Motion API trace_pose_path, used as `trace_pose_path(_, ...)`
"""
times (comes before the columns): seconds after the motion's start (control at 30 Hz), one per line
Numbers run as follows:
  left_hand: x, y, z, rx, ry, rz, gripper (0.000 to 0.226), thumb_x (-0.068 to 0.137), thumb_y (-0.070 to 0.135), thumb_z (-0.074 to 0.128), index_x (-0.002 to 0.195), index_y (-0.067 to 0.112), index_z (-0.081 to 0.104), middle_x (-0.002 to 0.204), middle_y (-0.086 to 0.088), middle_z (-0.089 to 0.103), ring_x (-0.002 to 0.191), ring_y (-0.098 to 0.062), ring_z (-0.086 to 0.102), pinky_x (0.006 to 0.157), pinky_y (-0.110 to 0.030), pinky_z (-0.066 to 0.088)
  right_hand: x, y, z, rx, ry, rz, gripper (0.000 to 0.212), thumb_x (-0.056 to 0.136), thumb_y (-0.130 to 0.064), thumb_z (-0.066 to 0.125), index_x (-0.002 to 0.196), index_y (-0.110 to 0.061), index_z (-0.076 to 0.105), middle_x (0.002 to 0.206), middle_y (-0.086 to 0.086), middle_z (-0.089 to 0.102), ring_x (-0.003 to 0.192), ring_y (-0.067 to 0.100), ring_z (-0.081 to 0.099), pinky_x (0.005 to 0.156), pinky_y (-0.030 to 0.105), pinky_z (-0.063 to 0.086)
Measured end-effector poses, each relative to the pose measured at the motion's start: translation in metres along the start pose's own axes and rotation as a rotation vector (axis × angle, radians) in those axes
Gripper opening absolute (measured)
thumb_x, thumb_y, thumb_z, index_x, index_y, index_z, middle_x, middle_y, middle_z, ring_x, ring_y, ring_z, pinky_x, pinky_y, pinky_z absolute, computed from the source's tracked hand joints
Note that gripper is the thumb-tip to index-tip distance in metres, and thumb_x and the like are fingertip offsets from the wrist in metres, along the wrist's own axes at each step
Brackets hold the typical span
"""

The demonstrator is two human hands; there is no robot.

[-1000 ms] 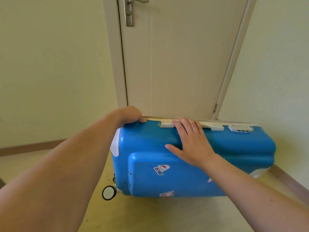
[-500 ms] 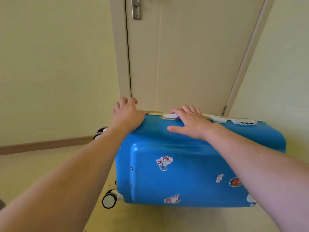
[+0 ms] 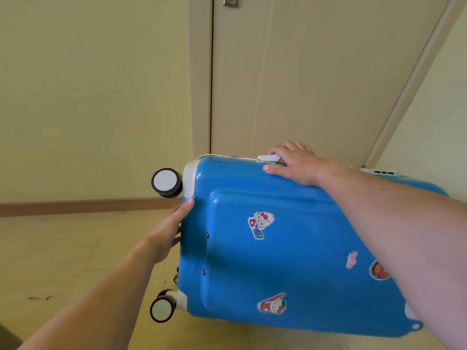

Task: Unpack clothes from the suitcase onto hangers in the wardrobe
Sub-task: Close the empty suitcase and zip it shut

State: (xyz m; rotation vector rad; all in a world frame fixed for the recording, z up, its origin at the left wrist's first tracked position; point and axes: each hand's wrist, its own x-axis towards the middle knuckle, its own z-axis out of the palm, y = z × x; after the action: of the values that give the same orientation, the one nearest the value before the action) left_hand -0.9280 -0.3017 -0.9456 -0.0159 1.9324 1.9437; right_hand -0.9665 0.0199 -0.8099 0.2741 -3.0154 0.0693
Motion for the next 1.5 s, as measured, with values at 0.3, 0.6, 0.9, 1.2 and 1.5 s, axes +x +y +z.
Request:
trace_pose_path(0.3,0.055,0.019,0.009,0.016,-0.18,0.071,0.089,0.054,0.061,0.08,0.13,0.022,0.057,0.12,0.0,0.07,0.11,-0.021,0.066,0.097,-0.038,0.048,0.025,0.018,0.003,-0.012,-0.066,0.028,0.062,0.089,-0.069,0.031,0.13,-0.027,0.048,0.121,0.002,0.048,0.119,0.022,0.04,0.102,0.039,0.035)
trace_pose_path(0.6,0.088,0.017,0.011,-0.155,-0.052,0.003,0.057,0.074,0.053,0.073,0.118,0.017,0.068,0.111,-0.008,0.073,0.102,-0.031,0.069,0.095,-0.047,0.053,0.001,-0.055,0.09,-0.04,0.31,0.133,0.073,0.09,-0.054,0.014,0.152,-0.016,0.027,0.158,0.009,0.022,0.145,0.032,0.017,0.12,0.045,0.008)
trace_pose_path(0.9,0.136,-0.001,0.001,-0.176,-0.038,-0.048,0.06,0.073,0.06,0.072,0.119,0.02,0.068,0.112,-0.007,0.072,0.102,-0.031,0.069,0.092,-0.046,0.054,-0.06,-0.083,0.209,-0.102,0.199,0.183,0.072,0.092,-0.056,0.027,0.154,-0.019,0.023,0.162,0.008,0.013,0.149,0.032,0.011,0.116,0.056,0.006)
trace_pose_path(1.2,0.164,-0.096,-0.014,-0.263,0.012,-0.134,0.054,0.081,0.055,0.066,0.123,0.022,0.064,0.117,-0.005,0.071,0.106,-0.027,0.068,0.097,-0.045,0.05,-0.041,-0.086,0.242,0.037,0.002,0.305,0.074,0.088,-0.058,-0.003,0.155,-0.029,0.009,0.164,0.0,0.003,0.15,0.024,0.0,0.119,0.051,-0.002)
trace_pose_path(1.5,0.152,-0.109,-0.014,-0.19,0.07,-0.182,0.055,0.077,0.056,0.066,0.121,0.024,0.064,0.109,-0.001,0.074,0.099,-0.022,0.071,0.081,-0.037,0.056,-0.044,-0.083,0.258,0.025,0.095,0.302,0.074,0.086,-0.051,0.003,0.149,-0.027,0.033,0.158,0.005,0.027,0.146,0.025,0.019,0.12,0.05,0.006)
